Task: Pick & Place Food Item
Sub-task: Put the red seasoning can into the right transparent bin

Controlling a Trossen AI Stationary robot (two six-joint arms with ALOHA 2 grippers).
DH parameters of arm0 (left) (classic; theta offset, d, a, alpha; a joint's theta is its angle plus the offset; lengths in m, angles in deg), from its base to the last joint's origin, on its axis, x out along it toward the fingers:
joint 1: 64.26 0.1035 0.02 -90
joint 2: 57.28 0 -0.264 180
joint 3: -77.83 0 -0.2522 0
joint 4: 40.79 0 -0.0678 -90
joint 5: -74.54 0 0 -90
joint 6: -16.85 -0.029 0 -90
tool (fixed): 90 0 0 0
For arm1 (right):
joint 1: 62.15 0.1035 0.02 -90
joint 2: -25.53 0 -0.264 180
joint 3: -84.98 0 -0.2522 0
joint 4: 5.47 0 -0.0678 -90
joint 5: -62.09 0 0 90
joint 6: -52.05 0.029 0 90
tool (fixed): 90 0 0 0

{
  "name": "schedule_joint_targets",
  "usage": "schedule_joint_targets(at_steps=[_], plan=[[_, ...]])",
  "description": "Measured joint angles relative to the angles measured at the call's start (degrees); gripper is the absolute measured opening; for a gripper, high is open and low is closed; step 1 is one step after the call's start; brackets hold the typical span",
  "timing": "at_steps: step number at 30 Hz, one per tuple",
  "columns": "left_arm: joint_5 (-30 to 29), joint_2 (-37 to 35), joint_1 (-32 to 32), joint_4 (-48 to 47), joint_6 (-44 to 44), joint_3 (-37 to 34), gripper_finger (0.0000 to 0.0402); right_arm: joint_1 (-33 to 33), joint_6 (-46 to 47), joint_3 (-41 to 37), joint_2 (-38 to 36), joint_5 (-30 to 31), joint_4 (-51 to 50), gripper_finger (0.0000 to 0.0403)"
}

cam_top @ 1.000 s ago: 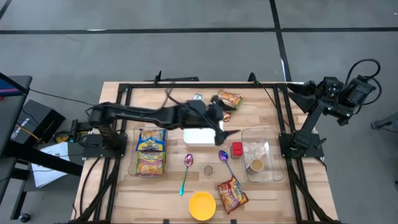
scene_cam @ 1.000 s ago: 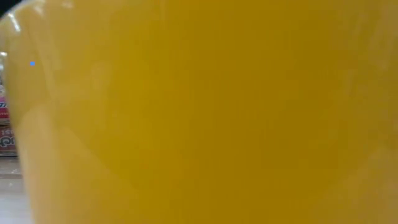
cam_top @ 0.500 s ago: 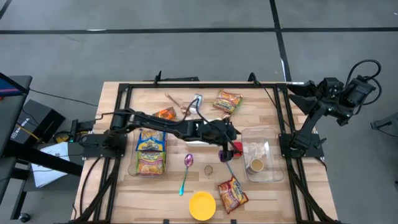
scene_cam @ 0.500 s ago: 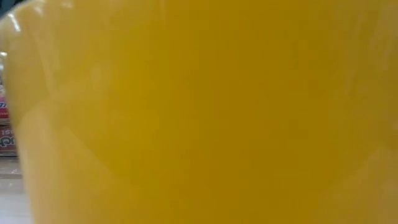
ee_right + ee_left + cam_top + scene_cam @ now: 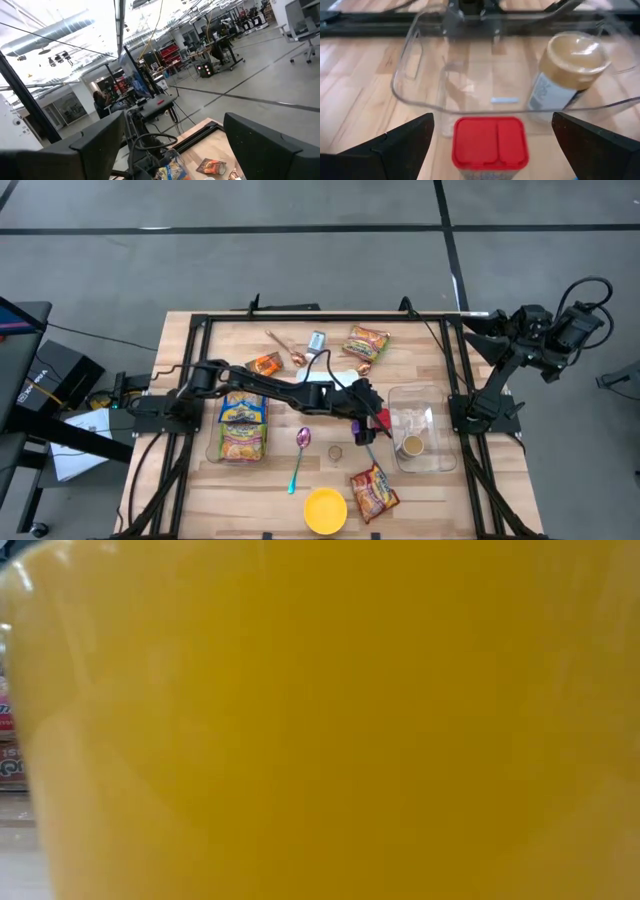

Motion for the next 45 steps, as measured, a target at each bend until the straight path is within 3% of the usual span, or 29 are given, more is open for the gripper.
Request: schedule_joint_targets(at_steps=[37, 45], plan=[[3.5, 6.3, 0.7, 2.8, 1.4, -0.1, 0.0399, 0.0, 0.0, 0.0, 0.0, 0.1, -1.2, 0.0333], [3.7, 6.3, 0.7, 3.0, 1.4, -0.1, 0.0352, 0.0, 0.0, 0.0, 0.0, 0.1, -1.2, 0.0333]])
